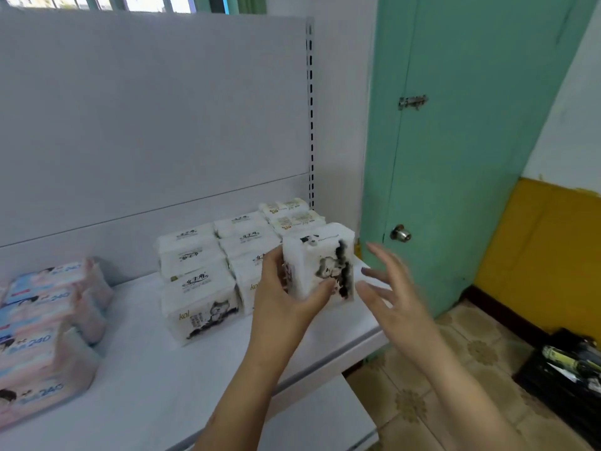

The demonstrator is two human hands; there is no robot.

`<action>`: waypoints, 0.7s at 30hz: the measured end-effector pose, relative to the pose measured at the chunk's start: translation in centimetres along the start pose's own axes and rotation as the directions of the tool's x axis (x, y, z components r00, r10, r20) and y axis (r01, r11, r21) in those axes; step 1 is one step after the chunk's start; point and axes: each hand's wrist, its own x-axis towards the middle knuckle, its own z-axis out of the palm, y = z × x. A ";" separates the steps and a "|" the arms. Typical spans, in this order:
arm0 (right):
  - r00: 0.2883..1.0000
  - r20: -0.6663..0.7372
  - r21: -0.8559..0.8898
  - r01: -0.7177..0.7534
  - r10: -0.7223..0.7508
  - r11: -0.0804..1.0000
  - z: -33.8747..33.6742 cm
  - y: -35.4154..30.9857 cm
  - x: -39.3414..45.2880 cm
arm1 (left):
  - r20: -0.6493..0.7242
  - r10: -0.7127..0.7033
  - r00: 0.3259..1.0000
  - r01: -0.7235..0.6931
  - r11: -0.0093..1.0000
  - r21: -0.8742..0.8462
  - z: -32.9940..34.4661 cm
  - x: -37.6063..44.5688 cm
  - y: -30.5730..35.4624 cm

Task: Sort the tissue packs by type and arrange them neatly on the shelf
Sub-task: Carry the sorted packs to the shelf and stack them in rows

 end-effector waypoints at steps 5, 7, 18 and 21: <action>0.960 0.191 -0.309 0.257 -0.206 0.916 -1.3 -0.8 0.9 | 0.391 0.194 0.900 -0.328 0.892 0.313 0.1 1.1 -0.1; 0.965 0.225 -0.260 0.194 -0.136 0.946 -1.0 0.4 1.3 | 0.457 0.145 0.878 -0.318 0.890 0.328 -0.1 1.2 -1.1; 1.000 0.021 -0.310 0.016 -0.010 0.951 0.7 3.4 4.5 | 0.362 0.275 0.891 -0.454 0.570 0.684 0.5 3.7 -3.5; 0.995 0.100 -0.317 0.019 0.013 0.948 -0.2 2.5 4.9 | 0.428 0.256 0.867 -0.498 0.498 0.710 -0.6 5.4 -2.8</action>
